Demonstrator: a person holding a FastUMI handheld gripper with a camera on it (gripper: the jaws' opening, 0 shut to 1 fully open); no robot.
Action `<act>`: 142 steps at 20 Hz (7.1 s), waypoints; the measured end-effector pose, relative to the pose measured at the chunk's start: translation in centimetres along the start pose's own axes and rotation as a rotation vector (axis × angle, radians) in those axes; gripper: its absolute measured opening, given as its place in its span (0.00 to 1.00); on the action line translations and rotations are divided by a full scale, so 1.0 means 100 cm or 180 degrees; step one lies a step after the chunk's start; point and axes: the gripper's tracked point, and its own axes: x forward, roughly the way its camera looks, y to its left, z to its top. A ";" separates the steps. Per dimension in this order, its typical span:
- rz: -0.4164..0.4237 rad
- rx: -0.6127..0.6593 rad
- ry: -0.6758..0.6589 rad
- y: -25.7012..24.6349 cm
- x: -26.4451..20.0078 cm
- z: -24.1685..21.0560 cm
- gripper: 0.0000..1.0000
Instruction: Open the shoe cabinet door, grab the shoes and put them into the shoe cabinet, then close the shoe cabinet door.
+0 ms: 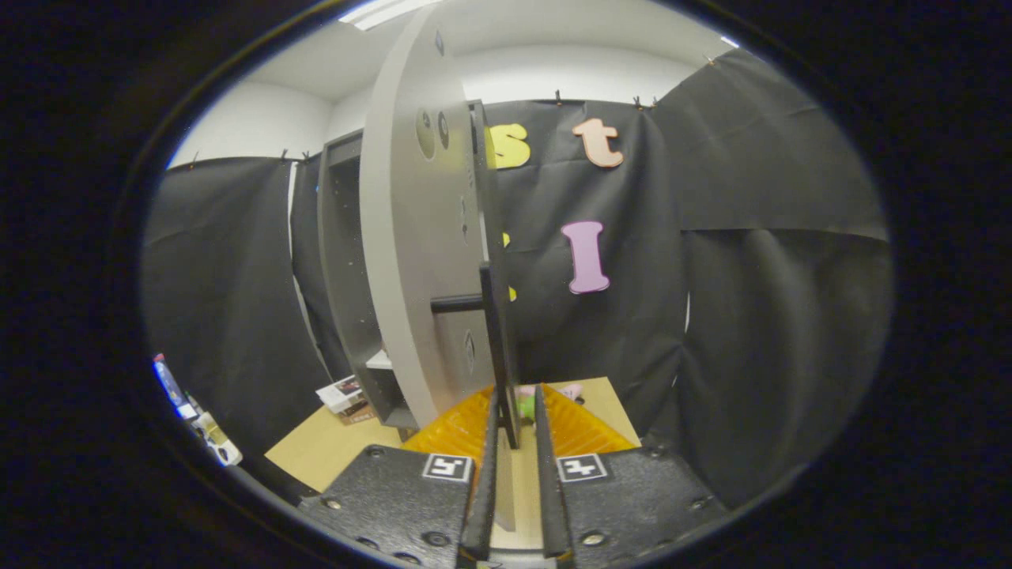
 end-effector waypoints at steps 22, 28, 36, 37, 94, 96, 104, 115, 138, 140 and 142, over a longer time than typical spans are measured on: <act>-0.0375 0.0091 0.0294 0.131 -0.029 -0.180 0.99; 0.0019 0.0078 0.0797 0.210 0.037 -0.268 0.99; 0.0032 0.0161 0.1496 0.230 0.132 -0.385 0.99; 0.0008 0.0168 0.1620 0.228 0.142 -0.398 0.99; 0.0293 -0.0375 -0.0042 0.268 0.378 0.028 0.07; 0.0261 -0.0483 0.0014 0.266 0.413 0.031 0.07; 0.0200 -0.0395 0.0506 0.253 0.503 0.000 0.07; -0.0063 -0.0435 0.0940 0.232 0.530 -0.027 0.10; 0.0219 -0.0519 -0.0122 0.299 0.255 0.011 0.99; 0.0261 -0.0550 -0.0181 0.305 0.215 0.008 1.00; 0.0258 -0.0569 -0.0239 0.304 0.178 0.006 1.00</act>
